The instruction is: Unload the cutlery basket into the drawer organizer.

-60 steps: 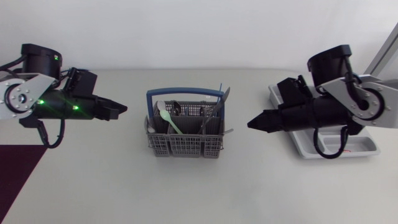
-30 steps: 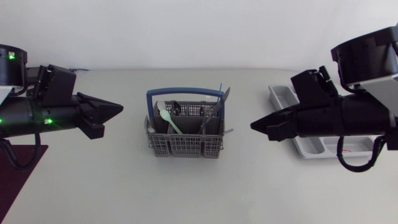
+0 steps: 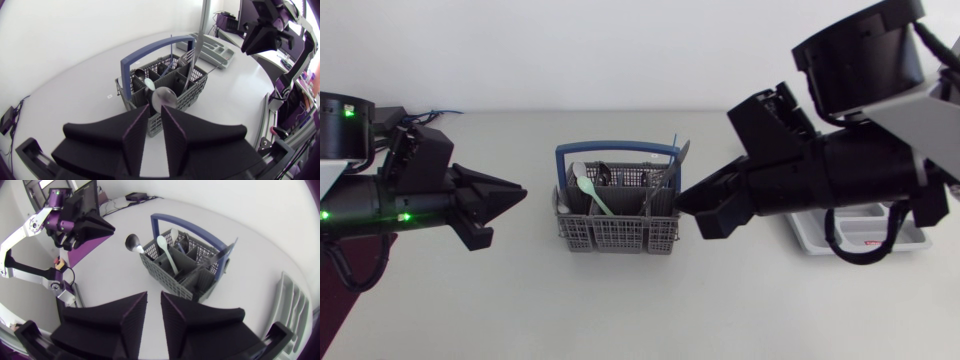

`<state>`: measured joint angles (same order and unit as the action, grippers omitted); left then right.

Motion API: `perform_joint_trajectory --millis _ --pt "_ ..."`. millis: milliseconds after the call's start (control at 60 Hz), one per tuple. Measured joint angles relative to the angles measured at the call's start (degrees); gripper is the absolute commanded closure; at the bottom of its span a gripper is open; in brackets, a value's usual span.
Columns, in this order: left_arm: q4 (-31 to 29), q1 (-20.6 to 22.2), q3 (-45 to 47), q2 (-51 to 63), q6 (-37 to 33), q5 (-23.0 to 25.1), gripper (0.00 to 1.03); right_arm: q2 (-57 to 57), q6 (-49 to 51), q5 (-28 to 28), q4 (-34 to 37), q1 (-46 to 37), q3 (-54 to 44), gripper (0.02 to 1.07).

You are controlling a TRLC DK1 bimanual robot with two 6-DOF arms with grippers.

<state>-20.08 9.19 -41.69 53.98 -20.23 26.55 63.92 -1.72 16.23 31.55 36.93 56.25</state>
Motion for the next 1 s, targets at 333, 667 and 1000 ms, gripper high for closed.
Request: perform_joint_trajectory --millis 333,667,1000 --pt "1.09 0.00 1.07 -0.04 -1.77 -0.94 0.80 8.37 -0.61 0.00 -0.04 5.35 5.22 0.62" --pt "3.72 -0.04 4.02 -0.33 -4.85 -1.25 0.65 21.84 -3.23 0.02 -0.44 10.84 15.34 0.62" --pt "10.27 -2.14 8.31 -0.37 -6.93 -1.55 0.60 34.08 -7.21 0.02 -1.14 12.85 25.35 0.62"
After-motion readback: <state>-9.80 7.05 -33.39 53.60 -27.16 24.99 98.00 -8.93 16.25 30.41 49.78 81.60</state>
